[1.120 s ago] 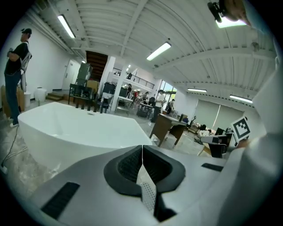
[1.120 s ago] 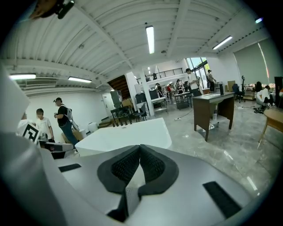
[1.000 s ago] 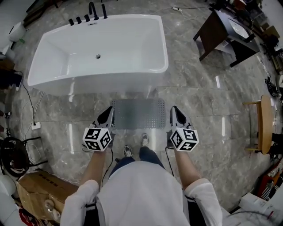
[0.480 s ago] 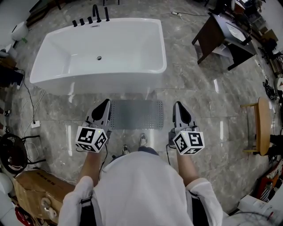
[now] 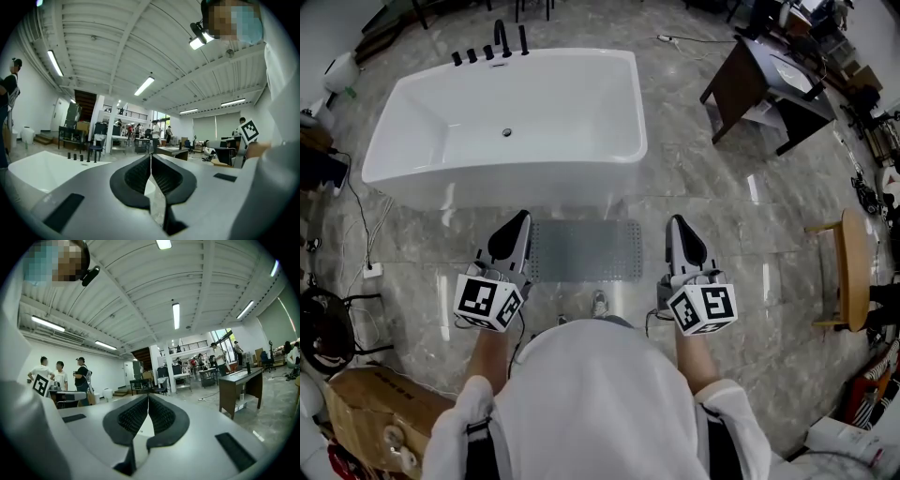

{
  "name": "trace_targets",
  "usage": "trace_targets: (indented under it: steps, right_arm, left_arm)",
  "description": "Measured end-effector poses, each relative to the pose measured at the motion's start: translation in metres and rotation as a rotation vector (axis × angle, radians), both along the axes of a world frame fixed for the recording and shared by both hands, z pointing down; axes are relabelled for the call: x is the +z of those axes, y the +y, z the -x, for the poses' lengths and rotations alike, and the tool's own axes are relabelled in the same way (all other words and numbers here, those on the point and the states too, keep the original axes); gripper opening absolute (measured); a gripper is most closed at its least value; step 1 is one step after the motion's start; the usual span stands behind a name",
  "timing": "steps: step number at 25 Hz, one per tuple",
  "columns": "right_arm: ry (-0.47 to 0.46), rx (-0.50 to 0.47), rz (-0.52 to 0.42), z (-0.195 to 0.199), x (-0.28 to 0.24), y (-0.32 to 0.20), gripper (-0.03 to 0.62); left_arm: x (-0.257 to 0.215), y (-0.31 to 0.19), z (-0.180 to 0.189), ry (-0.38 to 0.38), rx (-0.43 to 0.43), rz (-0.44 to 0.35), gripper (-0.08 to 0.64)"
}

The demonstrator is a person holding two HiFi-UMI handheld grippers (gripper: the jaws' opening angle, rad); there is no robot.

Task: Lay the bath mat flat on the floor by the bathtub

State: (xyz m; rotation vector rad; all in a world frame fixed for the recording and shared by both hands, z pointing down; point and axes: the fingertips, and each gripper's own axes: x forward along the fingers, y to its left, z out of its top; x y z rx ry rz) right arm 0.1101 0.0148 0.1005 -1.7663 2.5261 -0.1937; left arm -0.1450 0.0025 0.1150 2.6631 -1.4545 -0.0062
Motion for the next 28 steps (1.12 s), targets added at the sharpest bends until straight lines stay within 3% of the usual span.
trace_targets:
  steps: [9, 28]
  right_arm:
    - [-0.001, -0.112, -0.008, 0.012, -0.009, -0.008, 0.031]
    - [0.028, -0.114, 0.016, 0.011, -0.005, -0.024, 0.031]
  left_arm:
    - [-0.012, -0.004, -0.017, -0.021, 0.004, -0.031, 0.034]
    - [-0.010, -0.012, -0.025, -0.036, 0.012, -0.007, 0.034]
